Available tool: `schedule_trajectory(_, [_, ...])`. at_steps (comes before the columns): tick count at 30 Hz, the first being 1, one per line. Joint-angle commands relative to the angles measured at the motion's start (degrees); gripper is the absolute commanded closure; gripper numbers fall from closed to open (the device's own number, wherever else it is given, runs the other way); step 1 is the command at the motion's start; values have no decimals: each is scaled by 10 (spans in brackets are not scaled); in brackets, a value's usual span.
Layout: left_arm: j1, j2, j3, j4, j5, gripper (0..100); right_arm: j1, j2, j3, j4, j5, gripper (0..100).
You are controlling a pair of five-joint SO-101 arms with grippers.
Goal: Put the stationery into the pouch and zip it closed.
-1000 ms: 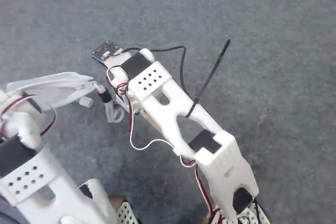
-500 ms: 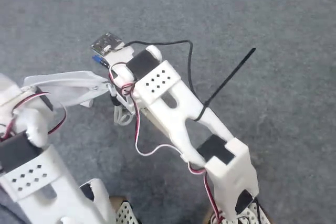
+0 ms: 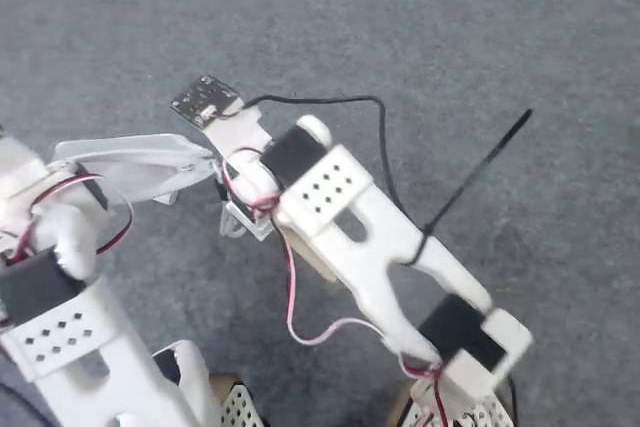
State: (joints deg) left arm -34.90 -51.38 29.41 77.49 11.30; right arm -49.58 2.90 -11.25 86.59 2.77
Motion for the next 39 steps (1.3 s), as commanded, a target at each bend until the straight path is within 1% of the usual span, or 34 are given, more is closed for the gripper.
schedule_trajectory(1, [11, -11, -7, 4, -5, 989, -5, -88, 69, -80, 0, 991])
schedule_trajectory(7, [11, -11, -7, 4, -5, 989, -5, -165, 216, -243, 2, 991])
schedule_trajectory(11, [11, -11, -7, 4, -5, 989, -5, -211, 280, -318, 1, 991])
schedule_trajectory(16, [11, -11, 2, 1, -5, 989, -5, -256, 340, -382, 1, 991])
schedule_trajectory(18, [24, -11, 3, 1, -5, 989, -8, -272, 357, -400, 1, 991])
schedule_trajectory(22, [43, -11, 3, 1, -5, 989, -11, -323, 384, -404, 1, 991])
schedule_trajectory(29, [46, -10, 3, -1, -6, 989, -11, -426, 443, -435, 0, 991])
schedule_trajectory(36, [40, -10, 4, -7, -3, 989, -7, -498, 542, -557, 1, 991])
schedule_trajectory(39, [18, -10, 3, -13, 4, 989, -6, -510, 577, -609, 4, 991])
